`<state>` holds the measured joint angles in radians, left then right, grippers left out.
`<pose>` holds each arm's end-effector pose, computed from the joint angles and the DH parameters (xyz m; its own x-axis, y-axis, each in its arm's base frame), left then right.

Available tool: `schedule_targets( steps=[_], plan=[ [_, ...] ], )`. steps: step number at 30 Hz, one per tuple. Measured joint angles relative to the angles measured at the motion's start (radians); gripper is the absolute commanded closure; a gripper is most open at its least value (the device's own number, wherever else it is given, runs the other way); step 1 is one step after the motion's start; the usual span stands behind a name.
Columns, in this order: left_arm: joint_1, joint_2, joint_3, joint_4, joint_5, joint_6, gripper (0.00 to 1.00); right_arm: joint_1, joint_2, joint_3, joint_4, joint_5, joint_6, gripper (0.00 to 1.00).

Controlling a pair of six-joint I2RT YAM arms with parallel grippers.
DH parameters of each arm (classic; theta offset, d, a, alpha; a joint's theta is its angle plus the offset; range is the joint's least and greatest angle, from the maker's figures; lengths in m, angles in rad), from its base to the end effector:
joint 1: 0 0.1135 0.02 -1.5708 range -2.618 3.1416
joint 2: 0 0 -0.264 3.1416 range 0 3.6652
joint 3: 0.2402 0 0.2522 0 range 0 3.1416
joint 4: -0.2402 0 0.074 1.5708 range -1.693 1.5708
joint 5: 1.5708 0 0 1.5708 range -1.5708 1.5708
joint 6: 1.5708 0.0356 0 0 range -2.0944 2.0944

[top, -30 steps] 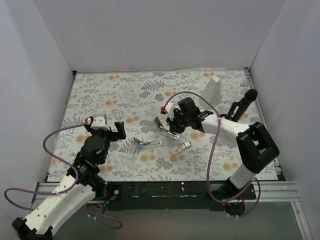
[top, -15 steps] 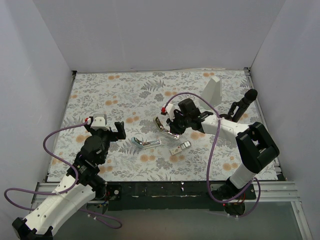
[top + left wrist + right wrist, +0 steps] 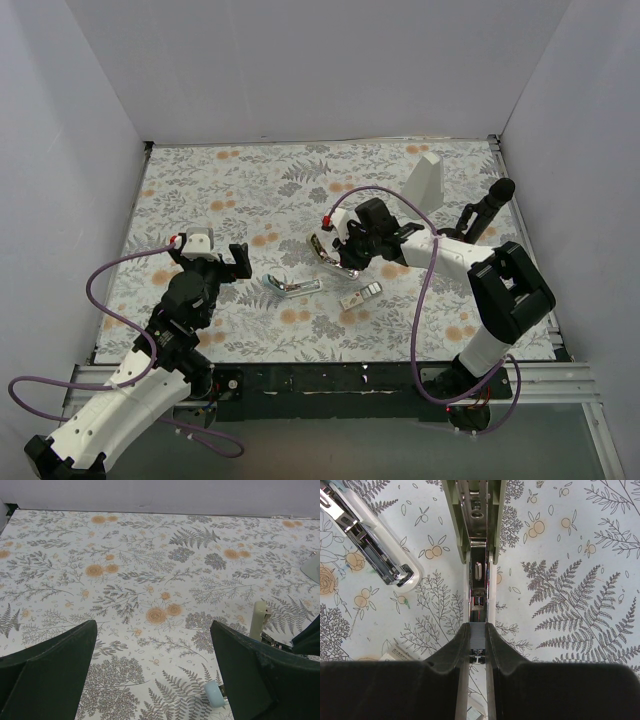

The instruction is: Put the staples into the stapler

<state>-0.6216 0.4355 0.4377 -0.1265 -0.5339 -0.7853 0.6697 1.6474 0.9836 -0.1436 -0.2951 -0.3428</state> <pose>0.1157 -0.0606 0.2724 -0.1355 -0.6516 -0.7463 -0.0071 0.7539 -0.6570 0.2639 0.2222 0.1950 -0.2809 -0.6326 -0.7218 -0.8982 0.4382 -0.0345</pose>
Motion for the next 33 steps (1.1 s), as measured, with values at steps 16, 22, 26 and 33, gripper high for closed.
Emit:
schedule_targets(
  steps=[16,22,26,33],
  plan=[
    [0.005,0.0,0.0,0.0,0.0,0.0,0.02,0.0,0.014,0.0,-0.003,0.004,0.0,0.98],
    [0.005,0.0,0.0,0.0,0.001,0.0,0.02,0.0,0.016,0.0,-0.003,0.004,0.0,0.96],
    [0.005,0.0,0.0,0.0,0.002,0.0,0.02,0.0,0.018,0.0,-0.003,0.003,0.0,0.88],
    [0.005,0.0,0.0,0.0,0.004,0.0,0.02,0.0,0.024,0.004,-0.003,-0.005,0.0,0.79]
  ],
)
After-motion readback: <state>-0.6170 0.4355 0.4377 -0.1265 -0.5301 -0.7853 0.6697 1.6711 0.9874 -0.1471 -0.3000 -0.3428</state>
